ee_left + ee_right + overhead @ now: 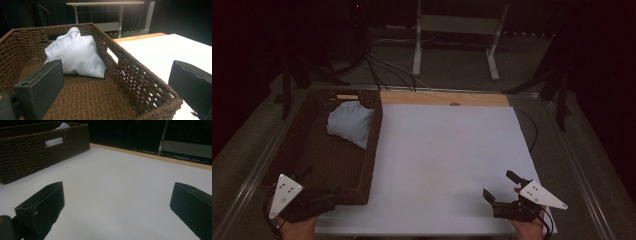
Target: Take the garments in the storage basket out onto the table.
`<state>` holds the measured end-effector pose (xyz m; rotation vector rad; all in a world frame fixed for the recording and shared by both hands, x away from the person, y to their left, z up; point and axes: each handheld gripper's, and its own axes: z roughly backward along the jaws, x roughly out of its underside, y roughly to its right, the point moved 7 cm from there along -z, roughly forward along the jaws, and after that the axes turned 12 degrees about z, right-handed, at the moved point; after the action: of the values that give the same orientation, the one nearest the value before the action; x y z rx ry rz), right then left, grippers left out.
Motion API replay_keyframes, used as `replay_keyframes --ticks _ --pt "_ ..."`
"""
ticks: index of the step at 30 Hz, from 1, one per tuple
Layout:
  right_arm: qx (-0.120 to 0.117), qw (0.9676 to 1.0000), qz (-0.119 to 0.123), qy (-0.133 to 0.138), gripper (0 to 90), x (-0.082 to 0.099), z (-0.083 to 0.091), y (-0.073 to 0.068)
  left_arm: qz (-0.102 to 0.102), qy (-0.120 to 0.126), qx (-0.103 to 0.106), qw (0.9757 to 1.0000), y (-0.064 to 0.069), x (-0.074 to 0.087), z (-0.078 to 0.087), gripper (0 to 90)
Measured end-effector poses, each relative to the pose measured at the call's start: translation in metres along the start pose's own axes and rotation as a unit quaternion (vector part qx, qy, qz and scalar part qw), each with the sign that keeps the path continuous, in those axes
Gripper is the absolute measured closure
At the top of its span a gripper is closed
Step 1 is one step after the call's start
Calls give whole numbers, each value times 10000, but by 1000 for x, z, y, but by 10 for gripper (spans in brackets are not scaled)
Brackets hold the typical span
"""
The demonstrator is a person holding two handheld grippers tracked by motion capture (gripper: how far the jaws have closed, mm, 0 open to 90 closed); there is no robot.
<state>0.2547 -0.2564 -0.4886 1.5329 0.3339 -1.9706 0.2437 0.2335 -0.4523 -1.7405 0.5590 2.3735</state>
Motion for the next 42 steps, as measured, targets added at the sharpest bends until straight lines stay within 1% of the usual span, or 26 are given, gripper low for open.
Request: replay_keyframes --ticks 2,5,6,9,14,21,26,28,32,36,42 --pt "2 10000 -11 2 0 0 -1 0 13 45 22 10000 -1 -1 1 10" --pt "-9 10000 -4 4 1 0 -1 -1 14 26 37 10000 -1 -3 0 11" --pt "-10 10000 0 1 1 0 -2 -1 3 -3 78 10000 -1 -3 0 11" --pt "-24 10000 -5 -5 1 0 -2 -2 -71 -19 82 9999 -1 -6 -2 11" --pt "-29 10000 -16 -3 1 0 -3 -2 -125 -8 144 9998 -1 -15 -5 12" --pt "-32 10000 -43 -3 1 0 -2 -2 -241 -97 114 9996 -3 -29 -15 12" --pt "-32 10000 -53 -3 1 0 -2 -1 -187 -154 126 9996 -5 -37 -22 12" --pt "-31 10000 -60 -4 1 0 -2 -1 -180 -180 94 9996 -7 -40 -25 12" --pt "-32 10000 -94 8 1 0 -2 -1 -251 -297 -6 9992 -10 -43 -32 12" --pt "-25 9999 -104 5 1 0 -2 -1 -268 -346 -38 9990 -14 -47 -38 11" --pt "-28 9999 -114 -2 1 0 -2 0 -163 -462 -18 9988 -18 -54 -45 10"
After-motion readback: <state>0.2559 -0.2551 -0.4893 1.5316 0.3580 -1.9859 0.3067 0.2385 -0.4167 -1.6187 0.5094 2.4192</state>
